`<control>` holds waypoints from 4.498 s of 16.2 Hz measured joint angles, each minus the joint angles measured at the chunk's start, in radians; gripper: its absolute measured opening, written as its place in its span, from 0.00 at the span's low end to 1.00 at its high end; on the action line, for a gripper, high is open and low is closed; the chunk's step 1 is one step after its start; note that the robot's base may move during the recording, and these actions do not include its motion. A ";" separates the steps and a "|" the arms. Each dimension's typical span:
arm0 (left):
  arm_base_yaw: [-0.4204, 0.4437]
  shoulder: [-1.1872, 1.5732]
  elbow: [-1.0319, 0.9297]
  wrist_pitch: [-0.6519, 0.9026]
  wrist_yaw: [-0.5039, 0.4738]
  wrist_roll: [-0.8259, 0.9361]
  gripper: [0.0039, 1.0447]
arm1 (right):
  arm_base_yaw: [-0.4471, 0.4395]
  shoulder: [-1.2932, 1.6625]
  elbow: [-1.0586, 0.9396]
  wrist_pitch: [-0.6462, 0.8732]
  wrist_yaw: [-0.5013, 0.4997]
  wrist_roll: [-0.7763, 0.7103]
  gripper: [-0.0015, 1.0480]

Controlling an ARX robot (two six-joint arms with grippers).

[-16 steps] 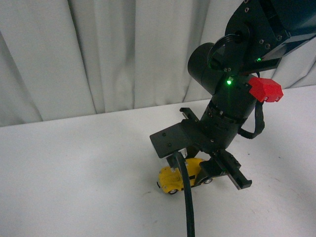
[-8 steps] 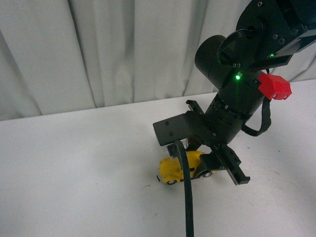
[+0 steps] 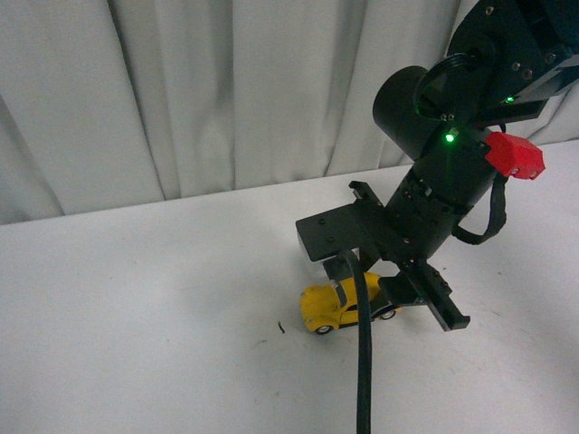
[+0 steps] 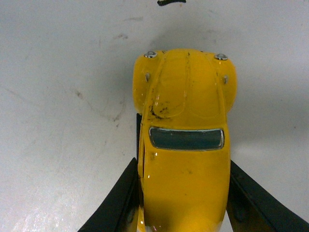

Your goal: Wind up and store yellow beetle toy

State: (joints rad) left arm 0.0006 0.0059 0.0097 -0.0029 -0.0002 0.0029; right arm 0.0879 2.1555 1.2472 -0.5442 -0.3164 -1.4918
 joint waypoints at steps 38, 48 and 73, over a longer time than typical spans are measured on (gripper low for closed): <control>0.000 0.000 0.000 0.000 0.000 0.000 0.94 | -0.388 -0.083 -0.194 0.032 -0.076 -0.229 0.93; 0.000 0.000 0.000 0.000 0.000 0.000 0.94 | -0.383 -0.085 -0.202 0.045 -0.065 -0.226 0.93; 0.000 0.000 0.000 0.000 0.000 0.000 0.94 | -0.082 -1.453 -0.929 0.955 0.299 1.237 0.28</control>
State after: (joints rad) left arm 0.0006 0.0059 0.0097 -0.0032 -0.0002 0.0025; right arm 0.0063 0.7029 0.3187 0.4110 -0.0177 -0.2550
